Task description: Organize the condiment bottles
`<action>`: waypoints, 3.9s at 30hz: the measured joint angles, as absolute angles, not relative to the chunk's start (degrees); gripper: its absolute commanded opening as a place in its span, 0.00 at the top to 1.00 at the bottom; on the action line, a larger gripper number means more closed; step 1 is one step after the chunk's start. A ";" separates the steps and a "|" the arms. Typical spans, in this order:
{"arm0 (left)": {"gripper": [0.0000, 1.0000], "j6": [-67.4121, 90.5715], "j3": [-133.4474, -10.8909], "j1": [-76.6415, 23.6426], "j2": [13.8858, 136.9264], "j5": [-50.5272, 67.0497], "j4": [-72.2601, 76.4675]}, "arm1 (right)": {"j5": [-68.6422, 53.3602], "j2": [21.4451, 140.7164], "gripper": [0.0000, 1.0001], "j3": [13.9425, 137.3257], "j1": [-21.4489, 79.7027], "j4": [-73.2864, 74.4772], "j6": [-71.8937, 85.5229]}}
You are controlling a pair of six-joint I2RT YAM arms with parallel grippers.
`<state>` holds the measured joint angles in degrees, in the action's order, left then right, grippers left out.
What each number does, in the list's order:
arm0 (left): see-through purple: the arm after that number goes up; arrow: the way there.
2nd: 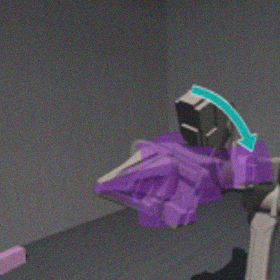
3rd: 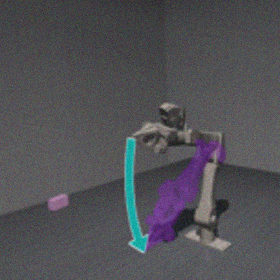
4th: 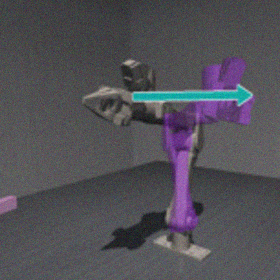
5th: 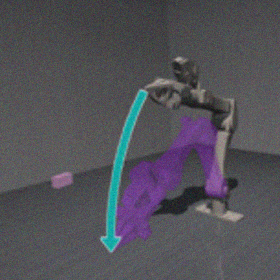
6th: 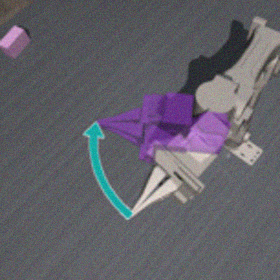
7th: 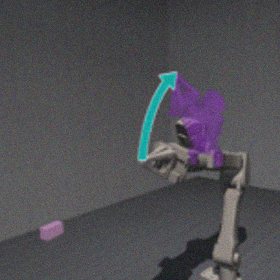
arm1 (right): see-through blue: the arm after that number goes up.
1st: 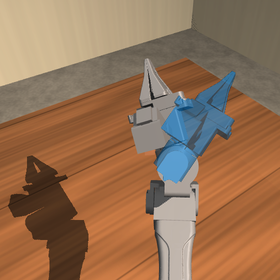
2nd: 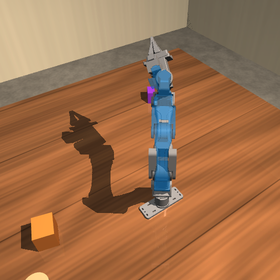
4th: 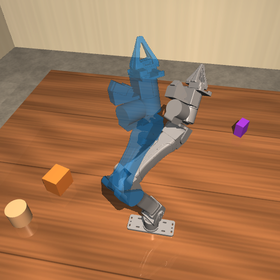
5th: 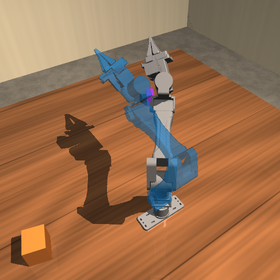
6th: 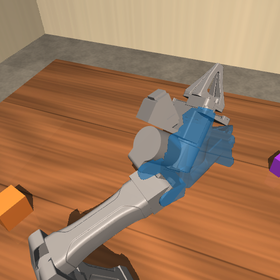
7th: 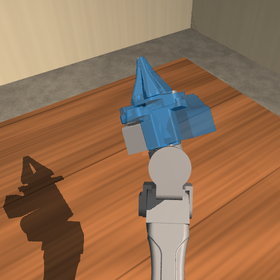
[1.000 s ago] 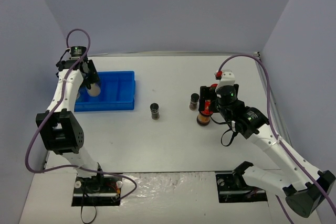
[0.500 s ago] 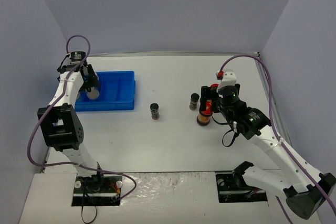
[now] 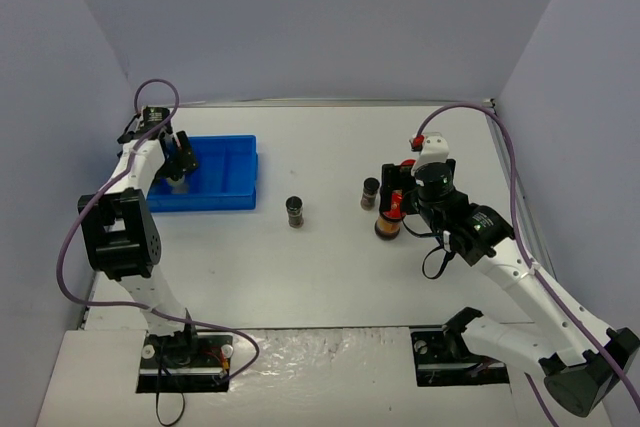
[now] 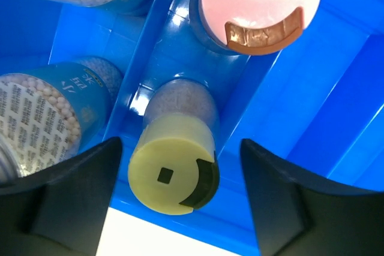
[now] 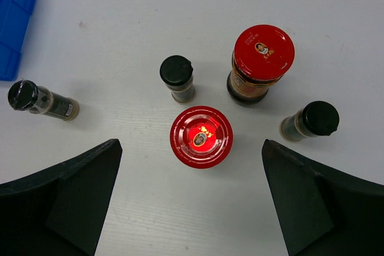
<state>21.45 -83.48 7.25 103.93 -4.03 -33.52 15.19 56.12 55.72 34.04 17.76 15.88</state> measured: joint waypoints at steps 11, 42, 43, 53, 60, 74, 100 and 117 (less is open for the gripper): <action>0.06 22.22 -83.45 4.75 94.18 -2.57 -36.38 | 14.03 56.12 0.00 55.70 34.04 17.66 15.90; 0.31 19.98 -79.95 -39.59 101.16 -2.73 -34.57 | 13.71 55.00 0.00 54.97 33.84 17.30 16.05; 0.34 19.87 -80.04 -39.59 101.61 -3.05 -34.57 | 13.72 54.98 0.00 54.84 33.82 17.33 16.06; 0.81 19.33 -82.36 -39.59 103.84 -5.66 -35.25 | 14.22 55.00 0.00 54.39 33.78 17.30 16.08; 0.84 19.12 -87.61 -36.94 99.95 -5.82 -38.49 | 14.71 55.28 0.00 54.39 33.78 17.30 16.03; 0.84 19.13 -100.29 -4.86 97.57 -5.88 -41.39 | 14.98 59.73 0.00 54.52 33.78 16.33 14.67; 0.60 21.96 -107.59 -2.17 120.98 -3.29 -38.39 | 14.68 62.78 0.00 55.77 33.34 14.53 13.29; 0.08 22.80 -108.09 -2.17 121.86 -3.23 -39.13 | 14.50 62.55 0.00 55.77 33.30 14.36 13.54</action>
<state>22.80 -108.09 -2.17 121.86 -3.23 -39.13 14.50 62.55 55.77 33.30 14.36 13.54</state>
